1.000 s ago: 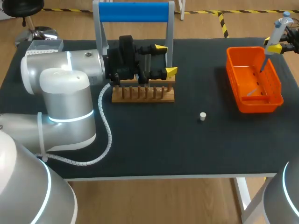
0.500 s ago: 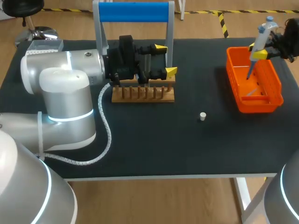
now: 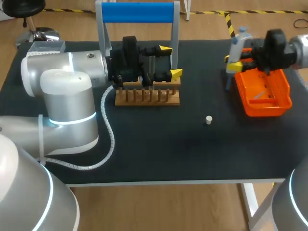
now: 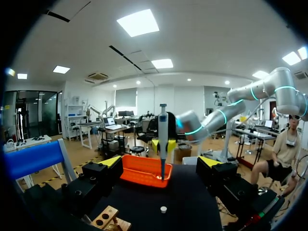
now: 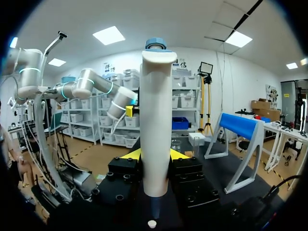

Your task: Invert the test tube, pick up the pipette, mount the tip to pipette, aspirate from beaker and dispense into the tube, eject the tip, return the pipette, and cap with the stopper.

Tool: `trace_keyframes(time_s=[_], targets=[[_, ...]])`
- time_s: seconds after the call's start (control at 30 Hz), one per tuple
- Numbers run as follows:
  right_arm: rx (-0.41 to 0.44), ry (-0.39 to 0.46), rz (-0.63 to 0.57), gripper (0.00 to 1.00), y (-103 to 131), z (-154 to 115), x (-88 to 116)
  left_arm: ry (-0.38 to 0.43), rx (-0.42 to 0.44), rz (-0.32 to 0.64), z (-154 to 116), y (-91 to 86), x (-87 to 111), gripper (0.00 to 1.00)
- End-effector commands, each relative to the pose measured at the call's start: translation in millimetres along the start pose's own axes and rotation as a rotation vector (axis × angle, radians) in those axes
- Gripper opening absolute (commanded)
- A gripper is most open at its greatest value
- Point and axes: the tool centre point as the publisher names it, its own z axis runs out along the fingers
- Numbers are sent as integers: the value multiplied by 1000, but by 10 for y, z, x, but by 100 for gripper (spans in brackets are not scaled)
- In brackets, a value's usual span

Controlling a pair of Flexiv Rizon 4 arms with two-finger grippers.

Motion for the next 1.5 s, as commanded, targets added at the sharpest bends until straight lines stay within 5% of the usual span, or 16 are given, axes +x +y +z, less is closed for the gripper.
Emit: trace_keyframes(time_s=[0.03,0.53,1.5], targets=[[-4,-13,-4,0,0,316,19,-6,4,1,23,12,8,100],[-14,84,-25,0,34,1041,58,-6,4,1,23,12,8,100],[-36,88,-79,0,36,1687,18,-6,4,1,23,12,8,100]])
